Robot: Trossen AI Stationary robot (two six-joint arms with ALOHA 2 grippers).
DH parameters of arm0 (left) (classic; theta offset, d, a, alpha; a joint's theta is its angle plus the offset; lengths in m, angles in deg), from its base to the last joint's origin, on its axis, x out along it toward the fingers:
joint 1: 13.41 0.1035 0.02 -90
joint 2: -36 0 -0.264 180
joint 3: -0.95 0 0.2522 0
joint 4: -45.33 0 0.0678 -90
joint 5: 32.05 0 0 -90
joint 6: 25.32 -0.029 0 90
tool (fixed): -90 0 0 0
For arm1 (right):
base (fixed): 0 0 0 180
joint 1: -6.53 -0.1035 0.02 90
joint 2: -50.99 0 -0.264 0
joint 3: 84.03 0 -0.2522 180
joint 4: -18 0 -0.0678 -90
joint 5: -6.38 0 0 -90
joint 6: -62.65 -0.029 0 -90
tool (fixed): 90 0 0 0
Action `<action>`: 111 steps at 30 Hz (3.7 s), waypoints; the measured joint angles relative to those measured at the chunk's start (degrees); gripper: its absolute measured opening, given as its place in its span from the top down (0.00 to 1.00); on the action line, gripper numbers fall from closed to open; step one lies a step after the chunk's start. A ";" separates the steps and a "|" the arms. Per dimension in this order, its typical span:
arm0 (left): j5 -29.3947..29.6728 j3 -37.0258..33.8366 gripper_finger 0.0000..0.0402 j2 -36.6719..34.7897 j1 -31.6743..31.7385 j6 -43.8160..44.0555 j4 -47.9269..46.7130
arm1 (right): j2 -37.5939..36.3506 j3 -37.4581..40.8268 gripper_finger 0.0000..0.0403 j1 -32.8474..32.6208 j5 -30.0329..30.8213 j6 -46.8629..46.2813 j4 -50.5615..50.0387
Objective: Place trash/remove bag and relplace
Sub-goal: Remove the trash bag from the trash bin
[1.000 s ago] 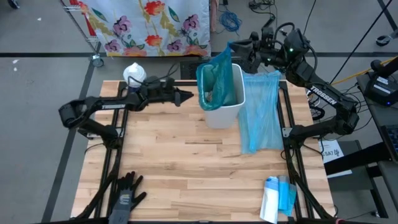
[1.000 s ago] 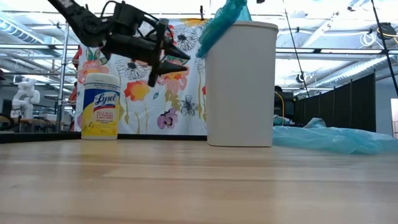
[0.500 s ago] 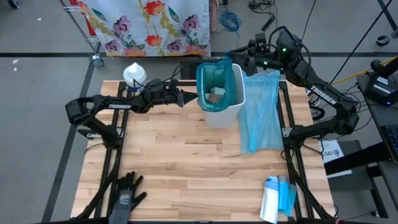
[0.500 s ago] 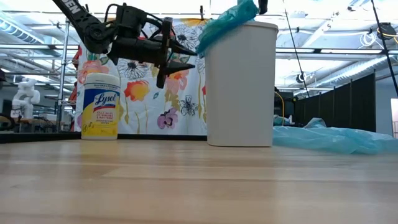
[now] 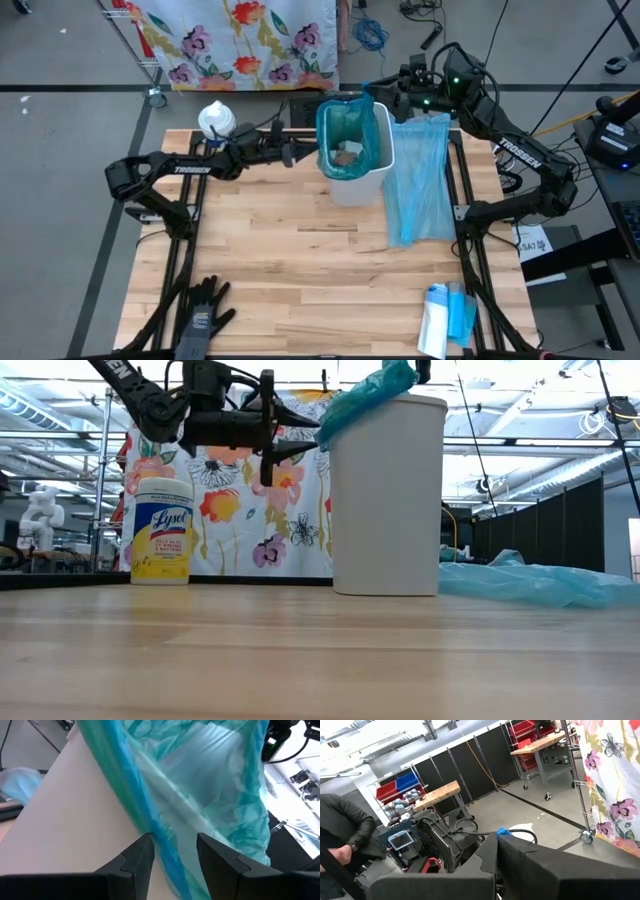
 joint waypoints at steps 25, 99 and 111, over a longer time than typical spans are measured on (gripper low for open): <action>-2.96 0.37 0.98 0.02 -0.94 -1.40 -4.67 | 0.00 0.02 1.00 0.00 0.02 -0.92 0.02; 6.94 3.83 0.70 -3.52 -3.72 -5.95 -13.87 | 0.06 0.02 1.00 -0.37 0.05 -0.91 0.00; 6.63 4.87 0.81 -0.36 -3.80 -4.38 -14.58 | 0.15 0.02 1.00 -0.35 0.04 0.67 -0.02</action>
